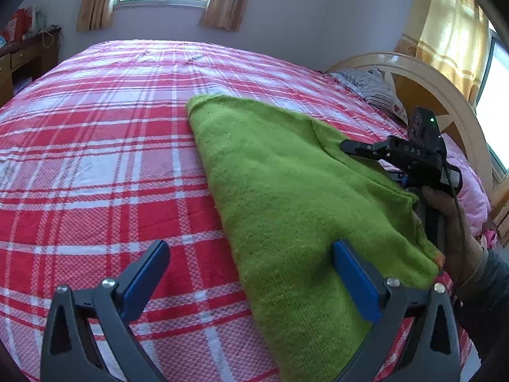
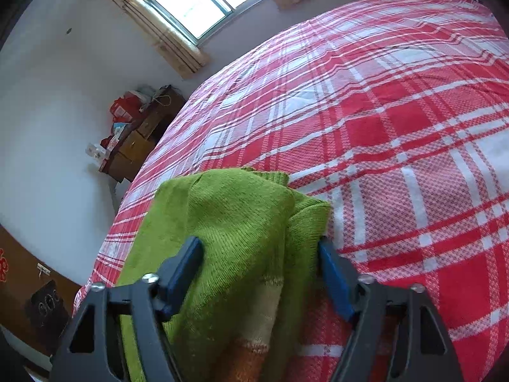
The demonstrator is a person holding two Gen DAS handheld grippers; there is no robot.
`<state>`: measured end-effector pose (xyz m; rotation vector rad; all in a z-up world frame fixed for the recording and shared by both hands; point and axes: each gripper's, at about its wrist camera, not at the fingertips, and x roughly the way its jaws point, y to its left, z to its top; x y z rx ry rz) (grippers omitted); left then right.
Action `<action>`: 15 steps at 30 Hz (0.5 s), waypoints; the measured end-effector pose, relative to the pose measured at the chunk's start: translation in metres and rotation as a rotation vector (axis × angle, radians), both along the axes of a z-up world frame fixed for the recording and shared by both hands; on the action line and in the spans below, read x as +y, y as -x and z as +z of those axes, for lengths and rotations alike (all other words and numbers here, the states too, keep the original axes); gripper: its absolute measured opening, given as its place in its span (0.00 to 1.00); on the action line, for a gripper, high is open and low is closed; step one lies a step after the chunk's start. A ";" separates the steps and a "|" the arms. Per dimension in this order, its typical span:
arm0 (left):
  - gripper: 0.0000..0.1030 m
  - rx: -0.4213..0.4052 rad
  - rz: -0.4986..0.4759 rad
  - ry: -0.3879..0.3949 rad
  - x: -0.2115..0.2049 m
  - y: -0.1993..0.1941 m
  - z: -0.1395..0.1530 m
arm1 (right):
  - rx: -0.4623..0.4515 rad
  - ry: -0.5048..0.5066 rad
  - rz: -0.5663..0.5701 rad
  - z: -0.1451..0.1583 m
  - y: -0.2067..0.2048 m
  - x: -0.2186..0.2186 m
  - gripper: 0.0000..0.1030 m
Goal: Fold small clothes
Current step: 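Grasp the folded green sweater's edge with the right tool while the left tool grasps it too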
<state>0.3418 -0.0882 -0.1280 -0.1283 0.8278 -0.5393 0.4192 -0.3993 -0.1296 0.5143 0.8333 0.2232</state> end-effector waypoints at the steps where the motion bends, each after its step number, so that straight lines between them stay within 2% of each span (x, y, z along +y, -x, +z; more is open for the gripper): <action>1: 1.00 0.010 -0.005 0.006 0.000 -0.002 -0.001 | 0.002 -0.008 0.007 -0.001 -0.001 0.000 0.58; 4: 1.00 0.054 -0.024 0.038 0.000 -0.009 -0.005 | 0.008 -0.008 0.021 -0.003 -0.004 0.002 0.51; 10: 1.00 0.059 -0.049 0.068 -0.002 -0.007 -0.004 | 0.010 -0.048 0.023 -0.007 -0.008 -0.002 0.51; 12: 0.95 0.057 -0.063 0.110 0.001 -0.005 -0.003 | 0.003 -0.067 0.021 -0.008 -0.007 -0.005 0.51; 13: 0.90 0.060 -0.071 0.116 0.001 -0.005 -0.004 | 0.001 -0.072 0.022 -0.008 -0.006 -0.006 0.51; 15: 0.83 0.068 -0.095 0.128 -0.001 -0.005 -0.005 | 0.000 -0.075 0.033 -0.008 -0.006 -0.005 0.45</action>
